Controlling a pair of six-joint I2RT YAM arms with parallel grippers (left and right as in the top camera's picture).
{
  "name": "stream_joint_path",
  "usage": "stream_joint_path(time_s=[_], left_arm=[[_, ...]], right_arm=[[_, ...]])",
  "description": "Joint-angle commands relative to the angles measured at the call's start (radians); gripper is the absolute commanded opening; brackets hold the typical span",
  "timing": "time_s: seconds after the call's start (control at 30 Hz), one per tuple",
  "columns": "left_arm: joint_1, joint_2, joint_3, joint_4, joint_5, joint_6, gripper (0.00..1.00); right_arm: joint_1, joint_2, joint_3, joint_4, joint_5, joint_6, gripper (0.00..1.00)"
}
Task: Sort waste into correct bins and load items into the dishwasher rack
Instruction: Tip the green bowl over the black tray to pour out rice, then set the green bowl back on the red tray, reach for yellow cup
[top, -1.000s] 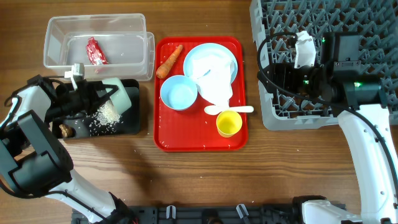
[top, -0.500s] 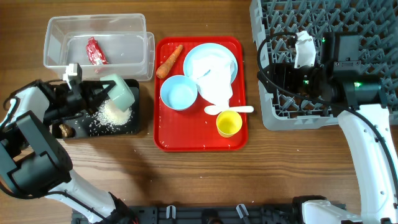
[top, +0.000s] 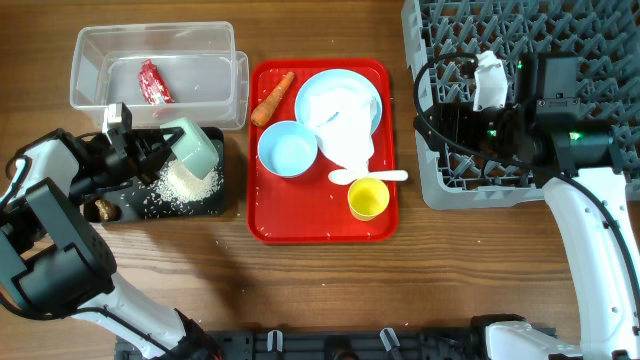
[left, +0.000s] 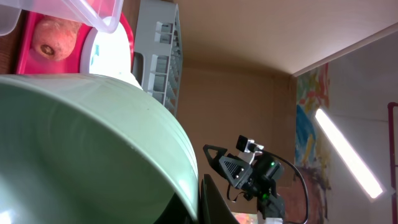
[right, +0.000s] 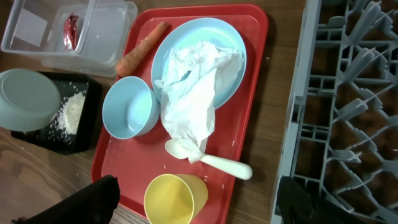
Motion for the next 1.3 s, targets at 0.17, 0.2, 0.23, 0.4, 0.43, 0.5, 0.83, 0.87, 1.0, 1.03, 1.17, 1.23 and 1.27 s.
stream_joint_path(time_s=[0.17, 0.2, 0.23, 0.4, 0.43, 0.5, 0.83, 0.87, 1.0, 1.03, 1.17, 1.23, 1.27], left_arm=[[0.003, -0.016, -0.002, -0.003, 0.033, 0.011, 0.04], [-0.002, -0.027, -0.002, -0.003, 0.033, 0.018, 0.04], [-0.013, -0.051, -0.001, -0.003, 0.033, 0.041, 0.04], [-0.154, -0.207, 0.003, 0.077, -0.101, 0.137, 0.04], [-0.190, -0.233, 0.003, 0.090, -0.153, 0.133, 0.04], [-0.289, -0.289, 0.003, 0.100, -0.277, 0.132, 0.04], [-0.808, -0.335, 0.003, 0.183, -1.058, -0.262, 0.04], [-0.858, -0.335, 0.003, 0.193, -1.117, -0.286, 0.04], [-1.006, -0.333, 0.002, 0.224, -1.327, -0.374, 0.04], [-1.033, -0.331, 0.000, 0.237, -1.332, -0.382, 0.04], [-1.110, -0.308, -0.001, 0.248, -1.332, -0.385, 0.07], [-1.145, -0.280, -0.002, 0.255, -1.332, -0.385, 0.07], [-1.155, -0.267, -0.002, 0.261, -1.333, -0.385, 0.07]], right_arm=[[0.002, 0.006, 0.014, -0.002, 0.011, 0.003, 0.85], [0.002, 0.006, 0.014, -0.001, 0.011, 0.003, 0.85], [0.002, 0.006, 0.014, 0.001, 0.011, 0.003, 0.85], [0.002, 0.006, 0.014, 0.012, 0.011, 0.004, 0.85], [0.002, 0.006, 0.014, 0.013, 0.010, 0.005, 0.85], [0.002, 0.006, 0.014, 0.014, 0.010, 0.006, 0.85], [0.002, 0.006, 0.014, 0.011, 0.010, 0.006, 0.85], [0.002, 0.006, 0.014, 0.011, 0.010, 0.006, 0.84], [0.002, 0.006, 0.014, 0.011, 0.010, 0.006, 0.85], [0.002, 0.006, 0.014, 0.011, 0.010, 0.007, 0.85], [0.002, 0.006, 0.014, 0.007, 0.010, 0.006, 0.85], [0.002, 0.006, 0.014, 0.008, 0.010, 0.007, 0.84], [0.002, 0.006, 0.014, 0.008, 0.010, 0.007, 0.84]])
